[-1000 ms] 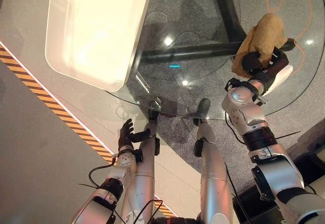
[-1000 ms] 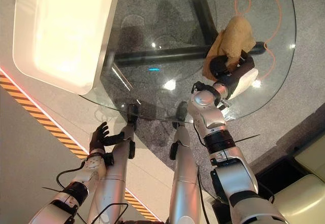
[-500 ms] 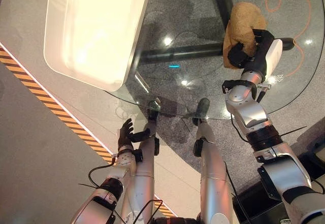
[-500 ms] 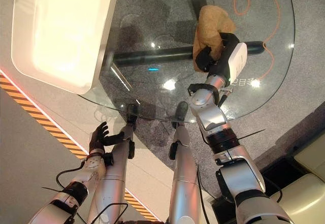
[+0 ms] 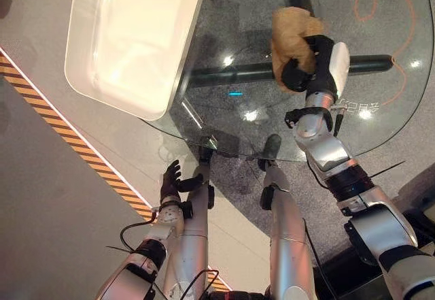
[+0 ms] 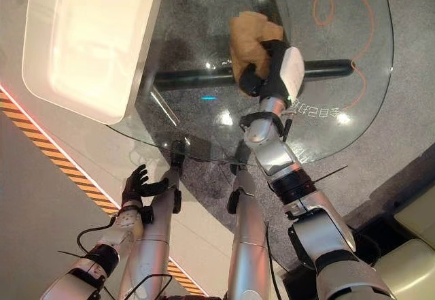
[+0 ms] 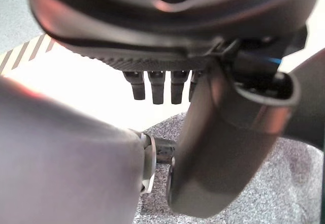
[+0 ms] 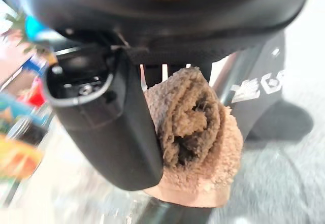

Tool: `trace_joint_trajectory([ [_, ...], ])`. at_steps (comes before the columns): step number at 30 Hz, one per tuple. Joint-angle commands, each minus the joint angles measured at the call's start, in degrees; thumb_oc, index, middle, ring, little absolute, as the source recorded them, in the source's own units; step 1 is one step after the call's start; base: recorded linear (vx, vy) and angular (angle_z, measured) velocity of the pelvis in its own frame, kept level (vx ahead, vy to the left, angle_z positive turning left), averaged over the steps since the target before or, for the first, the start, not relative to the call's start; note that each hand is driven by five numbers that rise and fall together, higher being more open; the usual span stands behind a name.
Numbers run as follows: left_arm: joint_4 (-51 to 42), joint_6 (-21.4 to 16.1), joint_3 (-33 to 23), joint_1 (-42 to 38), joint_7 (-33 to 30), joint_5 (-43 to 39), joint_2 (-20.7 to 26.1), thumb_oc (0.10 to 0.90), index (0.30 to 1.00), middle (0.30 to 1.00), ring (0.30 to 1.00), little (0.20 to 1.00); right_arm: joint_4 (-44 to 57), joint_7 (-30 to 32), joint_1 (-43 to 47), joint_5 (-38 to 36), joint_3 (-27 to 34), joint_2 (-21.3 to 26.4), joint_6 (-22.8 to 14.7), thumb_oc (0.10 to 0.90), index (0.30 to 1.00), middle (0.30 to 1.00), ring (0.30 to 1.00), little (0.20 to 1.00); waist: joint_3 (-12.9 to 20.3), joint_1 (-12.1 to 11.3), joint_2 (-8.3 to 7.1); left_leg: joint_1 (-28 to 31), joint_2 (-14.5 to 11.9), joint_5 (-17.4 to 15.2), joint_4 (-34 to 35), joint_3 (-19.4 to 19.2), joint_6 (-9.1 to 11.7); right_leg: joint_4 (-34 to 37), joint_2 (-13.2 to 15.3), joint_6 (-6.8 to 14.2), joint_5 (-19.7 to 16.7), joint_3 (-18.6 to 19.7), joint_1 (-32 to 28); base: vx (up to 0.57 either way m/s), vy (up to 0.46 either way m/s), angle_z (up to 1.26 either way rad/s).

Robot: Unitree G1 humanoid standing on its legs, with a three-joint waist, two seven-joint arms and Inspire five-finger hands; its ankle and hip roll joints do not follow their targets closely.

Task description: Wipe the table with a cloth and put it in the basket.

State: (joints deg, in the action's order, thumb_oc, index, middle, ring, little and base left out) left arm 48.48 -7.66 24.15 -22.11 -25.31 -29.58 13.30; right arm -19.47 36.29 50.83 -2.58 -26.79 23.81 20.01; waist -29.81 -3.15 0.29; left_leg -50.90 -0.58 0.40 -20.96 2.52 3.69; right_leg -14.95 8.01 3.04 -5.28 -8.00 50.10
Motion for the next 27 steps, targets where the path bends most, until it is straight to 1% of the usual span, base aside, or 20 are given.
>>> trace_joint_trajectory([
  [1, 0.15, 1.23, 2.93, 8.69, 0.09, 1.27, -2.52, 0.800, 0.900, 0.900, 0.900, 0.900, 6.50, -9.13, -1.19, 1.27, -9.03, -8.00, -4.97, 0.100, 0.300, 0.300, 0.300, 0.200, 0.02, -2.05, 1.60, -0.28, 5.82, -1.36, 1.08, -3.42, -4.82, 0.40, -2.18, 1.81, -0.62, -0.24, 0.57, 0.00, 0.000, 0.00],
  [6, -0.23, 1.50, 3.21, 8.50, -0.16, 0.90, -2.14, 0.800, 0.900, 0.900, 0.900, 0.900, 7.42, -10.76, -2.06, 1.77, -10.76, -9.16, -7.85, 0.100, 0.300, 0.300, 0.300, 0.200, 0.02, -2.07, 1.54, -0.49, 5.67, -1.37, 0.71, -3.52, -4.74, -0.03, -2.10, 2.00, -0.62, -0.35, 0.82, 0.00, 0.000, 0.00],
  [8, -0.34, 1.60, 3.18, 8.47, -0.13, 0.78, -2.04, 0.800, 0.900, 0.900, 0.900, 0.900, 7.60, -10.74, -2.16, 1.56, -10.94, -9.26, -8.07, 0.100, 0.300, 0.300, 0.300, 0.200, 0.02, -2.06, 1.53, -0.44, 5.65, -1.36, 0.72, -3.52, -4.76, -0.07, -2.14, 2.01, -0.62, -0.33, 0.79, 0.00, 0.000, 0.00],
  [9, -0.45, 1.76, 3.07, 8.44, -0.01, 0.69, -1.89, 0.800, 0.900, 0.900, 0.900, 0.900, 7.90, -11.19, -2.46, 1.30, -11.03, -9.38, -8.76, 0.100, 0.300, 0.300, 0.300, 0.200, 0.02, -2.03, 1.46, -0.34, 5.58, -1.40, 0.71, -3.53, -4.76, -0.10, -2.14, 2.07, -0.59, -0.34, 0.66, 0.00, 0.000, 0.03],
  [14, -0.35, 1.75, 3.21, 8.30, 0.03, 0.21, -1.57, 0.800, 0.900, 0.900, 0.900, 0.900, 8.60, -12.27, -3.16, 2.16, -11.65, -9.31, -9.40, 0.100, 0.300, 0.300, 0.300, 0.200, 0.02, -1.87, 1.32, -0.59, 5.50, -1.45, 0.43, -3.55, -4.80, -0.32, -2.21, 2.19, -0.69, -0.26, 0.94, 0.00, -0.001, 0.03],
  [20, -0.50, 2.27, 3.25, 8.21, -0.16, 0.14, -1.30, 0.800, 0.900, 0.900, 0.900, 0.900, 9.29, -11.79, -3.86, 2.25, -12.24, -8.98, -9.63, 0.100, 0.300, 0.300, 0.300, 0.200, 0.02, -1.73, 1.08, -0.56, 5.34, -1.51, 0.34, -3.57, -4.84, -0.47, -2.22, 2.35, -0.82, -0.24, 0.97, 0.00, 0.000, 0.00],
  [24, -0.23, 2.06, 3.17, 8.38, -0.18, 0.35, -1.18, 0.800, 0.900, 0.900, 0.900, 0.900, 9.37, -11.85, -4.14, 1.83, -11.85, -8.38, -10.77, 0.100, 0.300, 0.300, 0.300, 0.200, 0.02, -1.59, 0.99, -0.64, 5.31, -1.54, 0.29, -3.57, -4.85, -0.36, -2.23, 2.39, -1.01, -0.17, 1.09, 0.00, 0.000, 0.00],
  [27, -0.08, 1.88, 3.00, 8.66, 0.02, 0.27, -0.95, 0.800, 0.900, 0.900, 0.900, 0.900, 9.97, -13.34, -4.40, 2.14, -11.80, -7.82, -11.58, 0.100, 0.300, 0.300, 0.300, 0.200, 0.02, -1.47, 1.07, -0.68, 5.24, -1.61, 0.18, -3.70, -4.86, -0.52, -2.20, 2.42, -1.03, -0.08, 1.24, 0.00, 0.000, 0.00],
])
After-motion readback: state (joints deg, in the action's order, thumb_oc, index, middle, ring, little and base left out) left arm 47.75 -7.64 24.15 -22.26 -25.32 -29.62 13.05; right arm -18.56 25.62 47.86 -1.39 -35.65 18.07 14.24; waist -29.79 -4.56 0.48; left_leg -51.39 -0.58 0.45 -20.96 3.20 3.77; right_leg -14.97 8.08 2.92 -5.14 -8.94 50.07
